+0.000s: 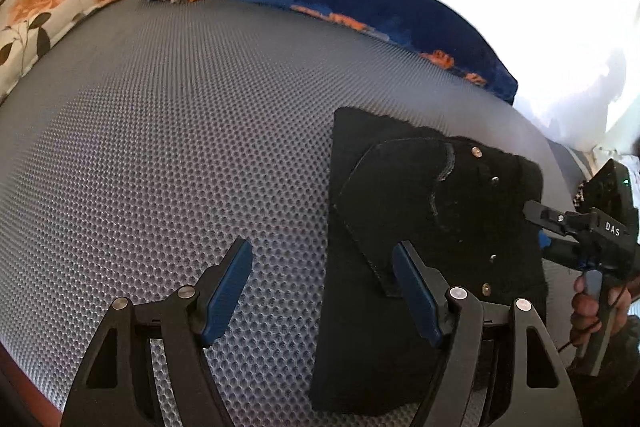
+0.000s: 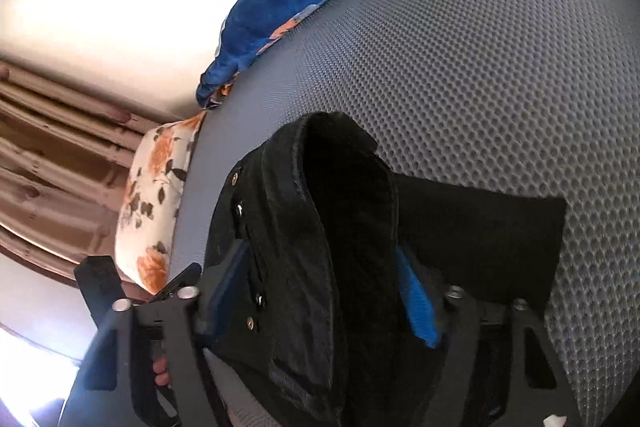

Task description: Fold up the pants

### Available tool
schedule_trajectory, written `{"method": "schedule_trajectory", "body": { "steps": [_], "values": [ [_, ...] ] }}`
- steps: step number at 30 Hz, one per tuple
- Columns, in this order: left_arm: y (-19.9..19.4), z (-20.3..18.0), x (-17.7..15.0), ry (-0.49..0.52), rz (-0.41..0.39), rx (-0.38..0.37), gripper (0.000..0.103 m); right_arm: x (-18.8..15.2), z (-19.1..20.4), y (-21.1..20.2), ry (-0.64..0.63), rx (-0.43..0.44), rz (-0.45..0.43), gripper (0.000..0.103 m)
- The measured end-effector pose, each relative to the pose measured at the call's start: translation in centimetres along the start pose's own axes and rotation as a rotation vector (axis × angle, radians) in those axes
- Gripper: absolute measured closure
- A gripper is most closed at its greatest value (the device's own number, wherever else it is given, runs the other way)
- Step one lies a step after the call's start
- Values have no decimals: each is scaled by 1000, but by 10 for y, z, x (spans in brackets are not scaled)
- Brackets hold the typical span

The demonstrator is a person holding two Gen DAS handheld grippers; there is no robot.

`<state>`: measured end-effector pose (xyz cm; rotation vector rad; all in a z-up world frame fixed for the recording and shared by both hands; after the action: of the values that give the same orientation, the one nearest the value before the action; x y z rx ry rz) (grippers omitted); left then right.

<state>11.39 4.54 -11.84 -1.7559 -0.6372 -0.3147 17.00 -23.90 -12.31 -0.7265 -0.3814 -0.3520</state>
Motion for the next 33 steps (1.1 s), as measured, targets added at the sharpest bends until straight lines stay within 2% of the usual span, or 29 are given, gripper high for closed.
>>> {"method": "schedule_trajectory", "body": {
  "steps": [1, 2, 5, 7, 8, 13, 16, 19, 21, 22, 23, 25, 26, 28, 33],
  "values": [
    [1, 0, 0, -1, 0, -2, 30, -2, 1, 3, 10, 27, 12, 71],
    [1, 0, 0, 0, 1, -1, 30, -3, 0, 5, 25, 36, 19, 77],
    [2, -3, 2, 16, 1, 5, 30, -7, 0, 4, 49, -13, -10, 87],
    [4, -7, 7, 27, -5, 3, 30, -11, 18, -10, 18, -60, -52, 92],
    [4, -9, 10, 32, -10, 0, 30, -13, 27, -19, 11, -55, -70, 93],
    [3, -22, 17, 65, -24, -25, 30, -20, 52, -62, 16, -45, -170, 93],
    [8, -31, 19, 95, -19, -35, 30, -29, 32, -87, 56, -124, -226, 93],
    [19, -38, 18, 122, 0, -36, 30, -40, -3, -86, 135, -188, -217, 94],
    [30, -41, 15, 144, 31, -23, 30, -51, -30, -71, 153, -288, -169, 92],
    [35, -42, 12, 155, 42, -19, 30, -53, -33, -67, 152, -289, -184, 90],
    [38, -42, 10, 167, 49, -8, 30, -53, -34, -67, 152, -285, -188, 89],
    [41, -42, 7, 182, 57, -11, 30, -53, -34, -70, 180, -282, -188, 80],
    [43, -42, 5, 186, 63, -10, 30, -54, -32, -72, 181, -292, -184, 79],
    [42, -41, 2, 191, 69, -22, 30, -59, -29, -80, 166, -323, -172, 70],
    [38, -38, -11, 213, 89, -41, 30, -90, -19, -94, 133, -370, -140, 65]
  ]
}}
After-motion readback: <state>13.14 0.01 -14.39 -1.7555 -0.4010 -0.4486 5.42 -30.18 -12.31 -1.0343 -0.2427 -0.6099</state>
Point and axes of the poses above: each gripper's, at about its wrist camera, not at the fingertips, and y roughly the way its jaws point, z to its left, x to its top, the point moved 6 cm from there along y, roughly the way its jaws point, and after that the axes turned 1 degree about x, right-handed, at the moved point
